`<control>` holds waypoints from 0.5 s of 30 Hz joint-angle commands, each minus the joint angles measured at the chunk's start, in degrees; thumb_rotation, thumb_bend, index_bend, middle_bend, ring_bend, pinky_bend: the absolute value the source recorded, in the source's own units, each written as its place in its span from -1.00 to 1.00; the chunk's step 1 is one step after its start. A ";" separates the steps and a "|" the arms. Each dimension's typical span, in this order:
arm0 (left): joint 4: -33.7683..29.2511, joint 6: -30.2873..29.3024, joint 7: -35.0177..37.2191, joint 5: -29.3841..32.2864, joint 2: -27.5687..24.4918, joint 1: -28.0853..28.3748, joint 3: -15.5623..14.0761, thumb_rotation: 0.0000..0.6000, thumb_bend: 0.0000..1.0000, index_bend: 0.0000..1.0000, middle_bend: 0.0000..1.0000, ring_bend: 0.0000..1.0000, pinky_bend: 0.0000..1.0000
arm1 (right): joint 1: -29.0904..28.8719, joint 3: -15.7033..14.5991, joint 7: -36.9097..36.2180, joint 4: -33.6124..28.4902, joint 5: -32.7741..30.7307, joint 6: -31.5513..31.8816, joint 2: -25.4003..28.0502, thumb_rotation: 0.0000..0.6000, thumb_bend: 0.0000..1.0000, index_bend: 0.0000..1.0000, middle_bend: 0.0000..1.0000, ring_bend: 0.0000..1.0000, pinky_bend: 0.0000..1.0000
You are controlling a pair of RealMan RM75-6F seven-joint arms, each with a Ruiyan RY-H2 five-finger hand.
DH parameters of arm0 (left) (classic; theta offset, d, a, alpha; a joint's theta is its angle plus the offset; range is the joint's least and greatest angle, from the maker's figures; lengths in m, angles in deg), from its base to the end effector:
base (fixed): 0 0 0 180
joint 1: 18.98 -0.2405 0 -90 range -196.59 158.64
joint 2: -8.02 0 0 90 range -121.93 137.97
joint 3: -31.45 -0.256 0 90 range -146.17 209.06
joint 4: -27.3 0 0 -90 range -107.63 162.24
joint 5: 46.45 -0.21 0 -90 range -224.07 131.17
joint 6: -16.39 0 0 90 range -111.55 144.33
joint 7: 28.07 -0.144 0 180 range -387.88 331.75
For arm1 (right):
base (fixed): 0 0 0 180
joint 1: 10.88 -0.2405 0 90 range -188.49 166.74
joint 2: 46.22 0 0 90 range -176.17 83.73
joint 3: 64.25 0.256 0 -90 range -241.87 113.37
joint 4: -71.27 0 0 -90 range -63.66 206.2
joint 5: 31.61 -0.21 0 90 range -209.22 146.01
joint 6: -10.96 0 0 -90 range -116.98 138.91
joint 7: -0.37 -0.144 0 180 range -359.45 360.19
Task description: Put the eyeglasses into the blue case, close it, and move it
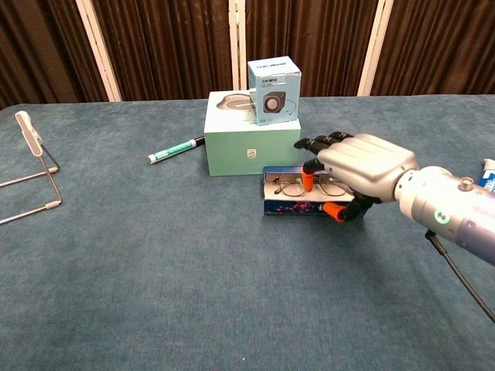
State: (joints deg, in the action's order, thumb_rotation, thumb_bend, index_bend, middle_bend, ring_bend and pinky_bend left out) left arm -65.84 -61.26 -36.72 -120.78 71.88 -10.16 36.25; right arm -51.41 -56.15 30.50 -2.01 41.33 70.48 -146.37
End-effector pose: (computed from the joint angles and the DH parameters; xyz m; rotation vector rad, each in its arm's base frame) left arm -0.3255 0.2076 0.1574 -1.3540 -0.9238 -0.7071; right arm -0.1460 -0.3277 -0.0626 1.9385 -0.6298 0.8606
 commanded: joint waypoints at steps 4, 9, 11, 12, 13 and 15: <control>0.13 0.10 -0.08 0.11 0.08 0.07 0.03 1.00 -1.00 -1.00 -1.00 -1.00 -1.00 | -0.75 1.47 0.05 2.11 -1.91 -0.86 -1.15 1.00 -0.30 -0.13 -1.00 -1.00 -1.00; 0.20 0.19 -0.07 0.30 0.11 0.11 0.11 1.00 -1.00 -1.00 -1.00 -1.00 -1.00 | -0.72 1.16 0.20 2.63 -2.57 -1.68 -1.38 1.00 -0.29 -0.03 -1.00 -1.00 -1.00; 0.22 0.28 -0.12 0.40 0.15 0.14 0.11 1.00 -1.00 -1.00 -1.00 -1.00 -1.00 | -0.60 0.68 0.17 2.73 -2.45 -1.95 -1.33 1.00 -0.29 -0.01 -1.00 -1.00 -1.00; 0.24 0.32 -0.16 0.42 0.18 0.16 0.10 1.00 -1.00 -1.00 -1.00 -1.00 -1.00 | -0.56 0.49 0.14 2.74 -2.37 -2.03 -1.30 1.00 -0.29 0.03 -1.00 -1.00 -1.00; 0.24 0.31 -0.22 0.41 0.20 0.17 0.09 1.00 -1.00 -1.00 -1.00 -1.00 -1.00 | -0.45 0.14 0.00 2.55 -2.29 -2.31 -1.18 1.00 -0.29 0.07 -1.00 -1.00 -1.00; 0.19 0.24 -0.25 0.41 0.21 0.14 0.09 1.00 -1.00 -1.00 -1.00 -1.00 -1.00 | -0.33 -0.18 -0.23 2.13 -2.17 -2.55 -0.85 1.00 -0.26 0.14 -1.00 -1.00 -1.00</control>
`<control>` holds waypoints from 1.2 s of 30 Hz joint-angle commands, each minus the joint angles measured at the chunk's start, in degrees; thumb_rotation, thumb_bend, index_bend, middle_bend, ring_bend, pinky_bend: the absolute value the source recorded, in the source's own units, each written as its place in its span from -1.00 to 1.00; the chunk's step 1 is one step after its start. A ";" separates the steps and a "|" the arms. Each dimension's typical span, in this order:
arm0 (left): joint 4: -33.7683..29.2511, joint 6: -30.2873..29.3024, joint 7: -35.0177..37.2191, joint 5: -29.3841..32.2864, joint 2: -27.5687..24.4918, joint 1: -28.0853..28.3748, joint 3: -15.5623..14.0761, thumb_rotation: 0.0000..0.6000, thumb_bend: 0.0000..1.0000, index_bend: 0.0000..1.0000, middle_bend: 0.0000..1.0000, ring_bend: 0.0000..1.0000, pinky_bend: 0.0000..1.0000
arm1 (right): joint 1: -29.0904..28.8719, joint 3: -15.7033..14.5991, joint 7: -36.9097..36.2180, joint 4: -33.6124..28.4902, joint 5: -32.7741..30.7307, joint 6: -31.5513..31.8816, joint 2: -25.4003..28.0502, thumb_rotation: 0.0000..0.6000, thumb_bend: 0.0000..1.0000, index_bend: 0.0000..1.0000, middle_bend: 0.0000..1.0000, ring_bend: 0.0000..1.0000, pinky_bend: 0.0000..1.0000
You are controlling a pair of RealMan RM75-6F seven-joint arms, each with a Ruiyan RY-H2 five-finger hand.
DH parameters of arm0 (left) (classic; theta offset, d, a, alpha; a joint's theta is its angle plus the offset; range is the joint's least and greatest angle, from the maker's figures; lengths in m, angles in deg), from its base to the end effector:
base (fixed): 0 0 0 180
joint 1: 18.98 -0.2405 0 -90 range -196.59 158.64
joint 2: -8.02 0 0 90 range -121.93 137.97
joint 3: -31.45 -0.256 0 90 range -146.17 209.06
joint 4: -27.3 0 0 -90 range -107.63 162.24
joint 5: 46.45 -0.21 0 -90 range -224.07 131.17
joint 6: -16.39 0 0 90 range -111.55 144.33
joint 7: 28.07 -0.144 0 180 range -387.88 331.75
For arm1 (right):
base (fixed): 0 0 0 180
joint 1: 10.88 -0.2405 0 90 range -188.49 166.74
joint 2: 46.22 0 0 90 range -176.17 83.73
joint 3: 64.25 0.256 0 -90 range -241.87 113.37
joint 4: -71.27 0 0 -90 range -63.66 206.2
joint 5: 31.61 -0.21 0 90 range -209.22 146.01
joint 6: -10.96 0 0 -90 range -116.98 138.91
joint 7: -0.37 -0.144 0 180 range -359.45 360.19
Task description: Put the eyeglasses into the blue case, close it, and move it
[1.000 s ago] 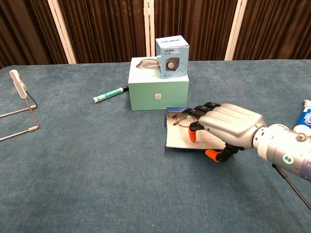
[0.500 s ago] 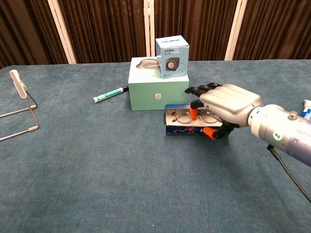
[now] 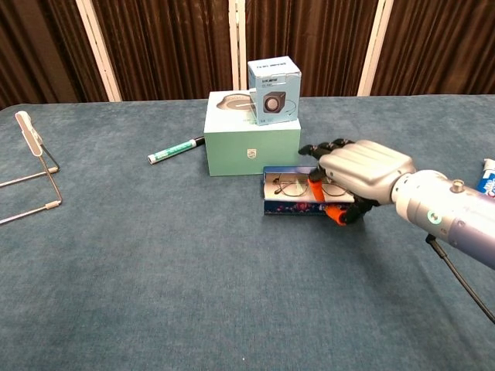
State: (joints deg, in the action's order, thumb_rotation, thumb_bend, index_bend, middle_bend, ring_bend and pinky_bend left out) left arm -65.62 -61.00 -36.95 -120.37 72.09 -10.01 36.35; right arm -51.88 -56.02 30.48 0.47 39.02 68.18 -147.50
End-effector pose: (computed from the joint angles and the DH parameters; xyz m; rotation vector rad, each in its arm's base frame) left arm -0.3264 0.2088 0.1566 -1.3521 -0.9253 -0.7015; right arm -0.1538 -0.3325 -0.0706 1.9453 -0.6654 0.8083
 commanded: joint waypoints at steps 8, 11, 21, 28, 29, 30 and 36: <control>-0.13 -0.10 0.05 -0.10 -0.06 -0.04 -0.04 1.00 -1.00 -1.00 -1.00 -1.00 -1.00 | 1.87 -3.89 -0.94 -6.19 3.47 0.32 5.07 1.00 -0.06 0.26 -0.98 -1.00 -1.00; -0.21 -0.05 0.06 -0.20 -0.07 -0.02 -0.11 1.00 -1.00 -1.00 -1.00 -1.00 -1.00 | 3.09 -6.68 -0.74 -11.01 5.83 0.68 9.49 1.00 -0.03 0.28 -0.97 -1.00 -1.00; -0.66 0.14 -0.30 -0.34 -0.10 0.10 -0.25 1.00 -1.00 -1.00 -1.00 -1.00 -1.00 | 3.88 -13.03 2.32 -27.06 13.13 -0.40 23.90 1.00 0.00 0.29 -0.98 -1.00 -1.00; -0.43 0.27 -0.67 -0.60 0.23 0.29 -0.39 1.00 -1.00 -1.00 -1.00 -1.00 -1.00 | 1.33 -11.08 5.80 -27.89 9.84 -5.14 23.18 1.00 0.01 0.27 -1.00 -1.00 -1.00; -0.39 0.30 -0.68 -0.50 0.26 0.29 -0.36 1.00 -1.00 -1.00 -1.00 -1.00 -1.00 | 0.85 -10.52 6.57 -27.93 8.45 -6.05 22.72 1.00 0.01 0.27 -1.00 -1.00 -1.00; -0.37 0.32 -0.66 -0.42 0.26 0.29 -0.34 1.00 -1.00 -1.00 -1.00 -1.00 -1.00 | 0.54 -10.07 7.13 -27.99 7.42 -6.56 22.35 1.00 0.01 0.27 -1.00 -1.00 -1.00; -0.22 0.42 -0.30 -0.25 0.13 0.28 -0.29 1.00 -1.00 -1.00 -1.00 -1.00 -1.00 | -1.24 -7.58 11.54 -27.79 2.49 -7.29 20.11 1.00 0.01 0.27 -1.00 -1.00 -1.00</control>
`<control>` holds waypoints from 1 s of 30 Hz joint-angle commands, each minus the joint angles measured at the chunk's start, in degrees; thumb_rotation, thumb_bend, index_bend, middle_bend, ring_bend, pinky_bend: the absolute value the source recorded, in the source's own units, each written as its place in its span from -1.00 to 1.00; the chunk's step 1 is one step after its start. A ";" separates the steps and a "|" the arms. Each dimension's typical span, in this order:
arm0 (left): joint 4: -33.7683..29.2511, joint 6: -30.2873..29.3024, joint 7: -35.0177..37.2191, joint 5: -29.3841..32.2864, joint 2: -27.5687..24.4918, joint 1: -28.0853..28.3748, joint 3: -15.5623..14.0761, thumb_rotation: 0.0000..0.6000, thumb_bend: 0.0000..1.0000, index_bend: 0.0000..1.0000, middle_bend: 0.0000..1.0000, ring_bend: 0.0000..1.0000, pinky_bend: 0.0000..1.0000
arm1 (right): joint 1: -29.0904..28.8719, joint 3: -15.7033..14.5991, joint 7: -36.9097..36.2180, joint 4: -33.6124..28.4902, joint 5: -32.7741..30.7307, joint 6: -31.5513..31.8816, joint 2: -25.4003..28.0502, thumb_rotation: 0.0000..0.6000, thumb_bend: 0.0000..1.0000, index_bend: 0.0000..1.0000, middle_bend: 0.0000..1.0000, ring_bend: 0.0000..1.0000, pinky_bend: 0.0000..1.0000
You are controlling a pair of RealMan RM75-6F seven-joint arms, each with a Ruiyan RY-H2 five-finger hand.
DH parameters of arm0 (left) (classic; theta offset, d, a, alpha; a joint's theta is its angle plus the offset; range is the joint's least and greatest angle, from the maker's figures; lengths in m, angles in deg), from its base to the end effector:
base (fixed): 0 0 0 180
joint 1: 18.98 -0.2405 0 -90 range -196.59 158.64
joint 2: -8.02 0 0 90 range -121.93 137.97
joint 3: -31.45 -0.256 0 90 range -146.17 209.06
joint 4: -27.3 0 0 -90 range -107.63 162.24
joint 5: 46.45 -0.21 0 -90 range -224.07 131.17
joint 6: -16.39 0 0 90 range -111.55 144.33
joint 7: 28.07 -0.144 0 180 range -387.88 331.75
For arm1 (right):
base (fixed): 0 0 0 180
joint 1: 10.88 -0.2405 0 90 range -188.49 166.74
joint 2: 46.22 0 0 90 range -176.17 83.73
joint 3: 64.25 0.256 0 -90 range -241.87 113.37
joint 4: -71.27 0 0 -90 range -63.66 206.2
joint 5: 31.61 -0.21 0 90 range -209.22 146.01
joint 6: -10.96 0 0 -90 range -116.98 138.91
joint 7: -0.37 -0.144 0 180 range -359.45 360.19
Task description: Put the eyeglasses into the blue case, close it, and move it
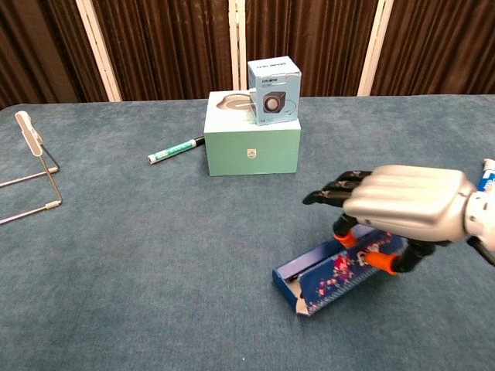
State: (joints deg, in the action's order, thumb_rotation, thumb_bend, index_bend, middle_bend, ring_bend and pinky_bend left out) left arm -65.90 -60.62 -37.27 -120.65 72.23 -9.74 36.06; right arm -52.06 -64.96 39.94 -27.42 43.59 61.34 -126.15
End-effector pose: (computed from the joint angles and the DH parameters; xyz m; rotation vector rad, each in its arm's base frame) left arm -0.3245 0.2090 0.1533 -1.3676 -0.9297 -0.7007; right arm -0.1485 -0.2674 -0.0171 2.3099 -0.4795 0.6590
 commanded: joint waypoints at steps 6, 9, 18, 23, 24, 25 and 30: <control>0.14 0.12 0.13 0.25 -0.10 -0.04 -0.01 1.00 -1.00 -1.00 -1.00 -1.00 -1.00 | -2.43 2.63 5.02 1.58 -6.26 -0.42 -3.75 1.00 0.01 0.27 -1.00 -1.00 -1.00; 0.10 0.13 0.02 0.24 -0.10 -0.04 -0.06 1.00 -1.00 -1.00 -1.00 -1.00 -1.00 | -2.95 2.77 5.88 2.59 -7.48 -0.38 -5.04 1.00 0.00 0.27 -1.00 -1.00 -1.00; 0.36 0.46 -0.25 0.68 0.08 0.11 0.03 1.00 -1.00 -1.00 -1.00 -1.00 -1.00 | -3.53 3.86 6.51 4.73 -7.58 3.05 -8.82 1.00 -0.61 -0.65 -1.00 -1.00 -1.00; 0.59 0.72 -0.39 0.87 0.15 0.25 0.06 1.00 -1.00 -1.00 -1.00 -1.00 -1.00 | -2.75 4.62 3.34 2.99 -2.88 7.01 -8.62 1.00 -0.87 -0.87 -1.00 -1.00 -1.00; 0.60 0.73 -0.49 0.91 0.17 0.26 0.05 1.00 -1.00 -1.00 -1.00 -1.00 -1.00 | -2.71 4.83 2.66 2.00 -2.53 7.20 -8.05 1.00 -0.87 -0.88 -1.00 -1.00 -1.00; 0.58 0.72 -0.53 0.93 0.19 0.26 0.05 1.00 -1.00 -1.00 -1.00 -1.00 -1.00 | -2.71 4.95 2.17 1.06 -2.40 7.14 -7.37 1.00 -0.87 -0.89 -1.00 -1.00 -1.00; 0.33 0.50 -0.65 0.78 0.13 0.18 -0.01 1.00 -1.00 -1.00 -1.00 -1.00 -1.00 | -3.86 4.70 0.54 -3.79 -4.50 2.88 -2.11 1.00 -0.87 -0.97 -1.00 -1.00 -1.00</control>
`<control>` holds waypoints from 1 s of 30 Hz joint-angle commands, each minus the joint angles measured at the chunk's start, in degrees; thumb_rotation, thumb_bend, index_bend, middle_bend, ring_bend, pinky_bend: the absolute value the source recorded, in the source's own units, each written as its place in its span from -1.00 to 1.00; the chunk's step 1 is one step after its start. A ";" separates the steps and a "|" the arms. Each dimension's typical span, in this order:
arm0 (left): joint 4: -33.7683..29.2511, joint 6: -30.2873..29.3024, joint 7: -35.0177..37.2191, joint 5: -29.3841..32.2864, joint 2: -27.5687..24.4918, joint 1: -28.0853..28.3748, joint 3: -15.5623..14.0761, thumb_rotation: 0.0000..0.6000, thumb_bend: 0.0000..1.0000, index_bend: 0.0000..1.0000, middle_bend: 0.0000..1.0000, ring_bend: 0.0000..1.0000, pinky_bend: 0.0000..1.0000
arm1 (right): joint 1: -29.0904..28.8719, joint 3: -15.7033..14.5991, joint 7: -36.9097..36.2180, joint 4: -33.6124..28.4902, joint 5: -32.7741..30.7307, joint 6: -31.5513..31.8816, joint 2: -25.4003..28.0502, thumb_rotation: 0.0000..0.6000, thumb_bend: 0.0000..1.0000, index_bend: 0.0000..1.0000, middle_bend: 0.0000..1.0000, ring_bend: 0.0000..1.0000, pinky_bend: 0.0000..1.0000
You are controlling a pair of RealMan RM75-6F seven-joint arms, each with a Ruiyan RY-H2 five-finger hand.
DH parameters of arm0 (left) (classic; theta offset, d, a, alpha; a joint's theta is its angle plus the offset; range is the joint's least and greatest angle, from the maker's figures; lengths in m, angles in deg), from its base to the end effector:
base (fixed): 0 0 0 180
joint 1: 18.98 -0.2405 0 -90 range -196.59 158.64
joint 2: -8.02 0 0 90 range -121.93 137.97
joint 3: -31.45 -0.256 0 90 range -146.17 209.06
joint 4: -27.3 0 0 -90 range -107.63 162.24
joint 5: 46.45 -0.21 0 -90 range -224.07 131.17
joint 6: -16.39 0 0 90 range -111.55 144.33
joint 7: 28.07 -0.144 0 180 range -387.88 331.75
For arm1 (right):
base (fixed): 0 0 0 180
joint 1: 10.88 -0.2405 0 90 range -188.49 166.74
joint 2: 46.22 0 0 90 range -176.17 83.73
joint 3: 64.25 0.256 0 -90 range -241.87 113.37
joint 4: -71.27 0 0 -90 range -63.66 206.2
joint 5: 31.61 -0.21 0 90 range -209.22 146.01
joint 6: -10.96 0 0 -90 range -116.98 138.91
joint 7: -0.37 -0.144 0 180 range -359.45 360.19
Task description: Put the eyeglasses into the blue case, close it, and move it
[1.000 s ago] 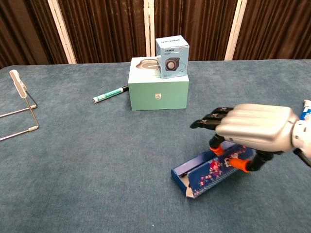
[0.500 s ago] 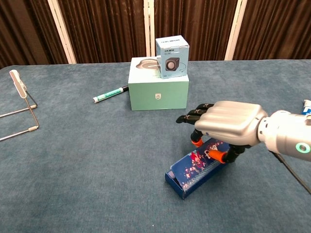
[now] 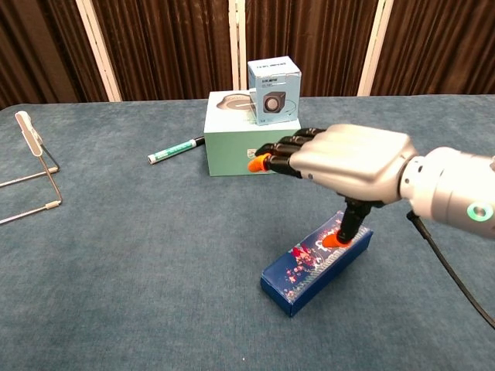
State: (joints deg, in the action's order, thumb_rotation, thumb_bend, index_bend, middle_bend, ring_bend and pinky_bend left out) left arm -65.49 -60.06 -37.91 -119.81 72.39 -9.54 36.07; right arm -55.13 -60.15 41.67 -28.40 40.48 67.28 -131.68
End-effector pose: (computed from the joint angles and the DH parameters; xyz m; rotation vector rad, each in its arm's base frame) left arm -0.3273 0.2100 0.1526 -1.3667 -0.9305 -0.6800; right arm -0.0961 -0.2815 -0.0224 2.1938 -0.4897 0.8691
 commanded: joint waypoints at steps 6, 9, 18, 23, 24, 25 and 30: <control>-0.17 -0.23 -0.01 -0.21 -0.07 -0.09 -0.08 1.00 -1.00 -1.00 -1.00 -1.00 -1.00 | -2.33 -2.94 -3.28 -1.21 -3.23 -9.66 5.79 1.00 -0.86 -1.00 -1.00 -1.00 -1.00; -0.10 -0.06 -0.18 -0.10 0.01 0.00 -0.08 1.00 -1.00 -1.00 -1.00 -1.00 -1.00 | -3.20 -4.09 -4.14 1.01 -3.38 -12.30 5.09 1.00 -0.83 -1.00 -1.00 -1.00 -1.00; 0.32 0.37 -0.56 0.52 0.32 0.20 0.04 1.00 -1.00 -1.00 -1.00 -1.00 -1.00 | -4.10 -5.25 -4.69 7.11 -0.94 -13.25 0.58 1.00 -0.75 -0.98 -1.00 -1.00 -1.00; 0.39 0.43 -0.54 0.70 0.34 0.19 0.06 1.00 -1.00 -1.00 -1.00 -1.00 -1.00 | -4.23 -5.12 -4.79 8.91 -0.67 -12.63 -1.37 1.00 -0.59 -0.73 -0.56 -0.96 -1.00; 0.41 0.43 -0.46 0.75 0.30 0.18 0.10 1.00 -1.00 -1.00 -1.00 -1.00 -1.00 | -4.20 -5.12 -4.95 9.10 -0.59 -12.51 -1.61 1.00 -0.54 -0.66 -0.43 -0.92 -1.00; 0.42 0.45 -0.39 0.77 0.28 0.18 0.10 1.00 -1.00 -1.00 -1.00 -1.00 -1.00 | -4.18 -5.12 -5.07 9.23 -0.51 -12.42 -1.75 1.00 -0.48 -0.57 -0.33 -0.86 -1.00; 0.40 0.50 -0.03 0.55 0.11 0.15 -0.01 1.00 -1.00 -1.00 -1.00 -1.00 -1.00 | -3.89 -5.41 -5.63 10.18 1.29 -11.15 -2.23 1.00 -0.32 -0.05 -0.17 -0.75 -1.00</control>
State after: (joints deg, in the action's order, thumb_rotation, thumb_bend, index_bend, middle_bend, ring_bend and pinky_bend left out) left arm -65.09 -59.55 -37.95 -119.24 72.51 -9.38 36.07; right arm -59.12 -65.45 36.12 -18.41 41.53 55.88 -133.81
